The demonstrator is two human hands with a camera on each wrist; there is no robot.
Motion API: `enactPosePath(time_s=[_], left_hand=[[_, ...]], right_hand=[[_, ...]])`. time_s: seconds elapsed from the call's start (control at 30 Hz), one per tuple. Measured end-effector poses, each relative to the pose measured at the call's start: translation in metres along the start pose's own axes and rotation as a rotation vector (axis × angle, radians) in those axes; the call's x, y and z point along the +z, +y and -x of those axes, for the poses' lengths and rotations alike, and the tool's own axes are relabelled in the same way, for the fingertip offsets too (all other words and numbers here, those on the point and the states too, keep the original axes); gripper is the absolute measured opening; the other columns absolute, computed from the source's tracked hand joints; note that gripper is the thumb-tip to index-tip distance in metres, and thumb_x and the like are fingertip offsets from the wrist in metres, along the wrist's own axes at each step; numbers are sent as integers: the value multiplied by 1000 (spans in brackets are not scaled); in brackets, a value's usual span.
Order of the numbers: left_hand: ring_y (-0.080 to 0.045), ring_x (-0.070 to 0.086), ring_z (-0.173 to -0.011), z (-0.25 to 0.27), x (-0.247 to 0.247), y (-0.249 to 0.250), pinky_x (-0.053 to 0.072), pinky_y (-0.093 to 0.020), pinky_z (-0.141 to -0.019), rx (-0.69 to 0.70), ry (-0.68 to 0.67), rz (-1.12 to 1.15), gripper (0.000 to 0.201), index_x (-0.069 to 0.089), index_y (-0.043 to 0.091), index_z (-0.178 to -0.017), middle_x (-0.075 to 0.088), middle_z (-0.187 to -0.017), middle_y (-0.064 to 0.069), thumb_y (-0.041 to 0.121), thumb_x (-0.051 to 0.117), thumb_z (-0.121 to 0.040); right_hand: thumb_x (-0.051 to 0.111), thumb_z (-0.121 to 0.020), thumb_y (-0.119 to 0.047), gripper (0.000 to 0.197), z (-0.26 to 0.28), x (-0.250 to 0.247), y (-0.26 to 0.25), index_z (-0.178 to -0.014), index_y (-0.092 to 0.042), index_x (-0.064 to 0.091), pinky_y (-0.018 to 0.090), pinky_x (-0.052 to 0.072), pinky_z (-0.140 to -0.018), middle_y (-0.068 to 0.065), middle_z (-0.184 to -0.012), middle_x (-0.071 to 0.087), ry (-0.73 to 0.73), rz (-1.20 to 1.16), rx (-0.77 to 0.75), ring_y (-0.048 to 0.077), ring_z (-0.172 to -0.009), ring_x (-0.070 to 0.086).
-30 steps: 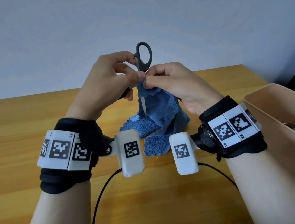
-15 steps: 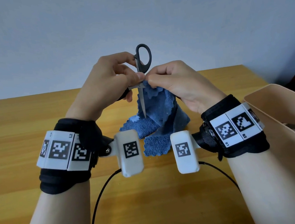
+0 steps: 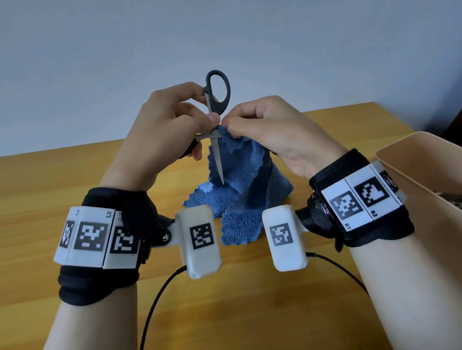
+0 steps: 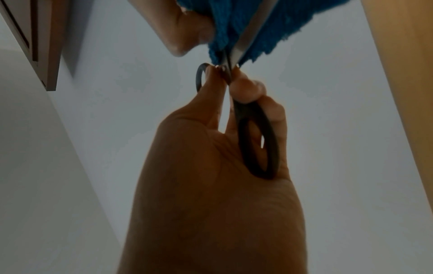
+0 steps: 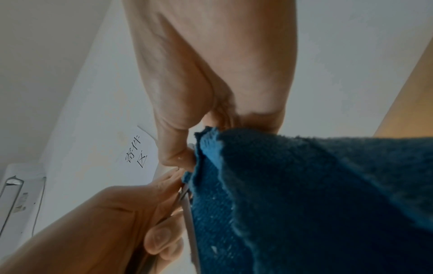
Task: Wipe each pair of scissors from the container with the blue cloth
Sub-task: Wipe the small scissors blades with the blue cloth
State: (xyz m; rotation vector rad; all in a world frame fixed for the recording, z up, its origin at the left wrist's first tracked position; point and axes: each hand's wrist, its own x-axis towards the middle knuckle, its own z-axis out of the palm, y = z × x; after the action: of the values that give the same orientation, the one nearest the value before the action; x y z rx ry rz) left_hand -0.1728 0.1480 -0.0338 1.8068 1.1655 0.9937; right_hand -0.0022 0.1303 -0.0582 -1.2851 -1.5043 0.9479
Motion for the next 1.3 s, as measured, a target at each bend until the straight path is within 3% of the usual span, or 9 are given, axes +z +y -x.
enactPosePath(time_s=[0.17,0.33,0.53,0.73,0.9,1.03,1.13,1.23,1.3], left_hand=[[-17,51,-43,0,1,1,43,-21,-49,1,7,12,8,60,16,-97,58,-64,4,10,65,-94],[-17,50,-43,0,0,0,43,-19,-49,-17,15,15,10,62,14,-102,61,-66,4,10,65,-94],[-17,51,-43,0,1,2,44,-19,-49,-2,10,21,7,61,16,-97,60,-66,2,11,66,-94],[-15,52,-42,-1,-1,-1,42,-16,-48,-15,51,5,9,63,20,-97,61,-63,8,12,67,-94],[-16,52,-42,0,-1,1,42,-16,-48,7,41,14,12,62,22,-91,60,-66,3,11,67,-94],[-14,53,-43,-1,-1,-2,41,-14,-47,8,63,-13,8,64,19,-98,62,-67,3,13,67,-94],[-14,53,-43,-2,-2,-5,41,-14,-46,6,79,-28,11,65,14,-104,62,-66,3,13,67,-94],[-14,52,-44,-2,0,-3,38,-12,-44,28,63,-29,10,65,13,-104,60,-63,4,12,66,-94],[-15,52,-43,-2,1,-2,39,-13,-45,44,58,-27,9,65,12,-103,59,-62,4,11,66,-94]], right_hand=[[79,-83,-17,17,0,-1,1,-90,-2,74,25,49,-79,6,-84,72,-14,-51,21,11,-77,65],[63,-85,-3,12,-1,-2,1,-85,1,74,26,49,-81,5,-81,70,-15,-22,15,11,-79,63],[78,-83,-15,16,0,-1,1,-91,-2,73,23,51,-78,8,-85,72,-24,-77,16,12,-77,66],[65,-87,-5,12,-2,-3,0,-91,-7,76,31,54,-87,10,-90,75,-18,-15,19,12,-84,67],[79,-83,-16,10,1,2,0,-84,-8,71,29,51,-76,10,-85,72,-1,-88,17,15,-76,66],[70,-88,-9,4,0,2,-2,-90,-8,74,28,52,-80,18,-92,74,-26,-44,11,15,-80,66],[64,-89,-5,14,0,0,-2,-92,-11,75,29,54,-83,14,-95,76,-31,-22,16,14,-82,68],[74,-86,-11,2,0,2,-1,-87,-10,73,28,53,-74,12,-87,74,-11,-56,13,15,-76,67],[78,-84,-15,9,0,2,0,-84,-10,71,26,52,-71,9,-83,73,14,-76,17,14,-73,67]])
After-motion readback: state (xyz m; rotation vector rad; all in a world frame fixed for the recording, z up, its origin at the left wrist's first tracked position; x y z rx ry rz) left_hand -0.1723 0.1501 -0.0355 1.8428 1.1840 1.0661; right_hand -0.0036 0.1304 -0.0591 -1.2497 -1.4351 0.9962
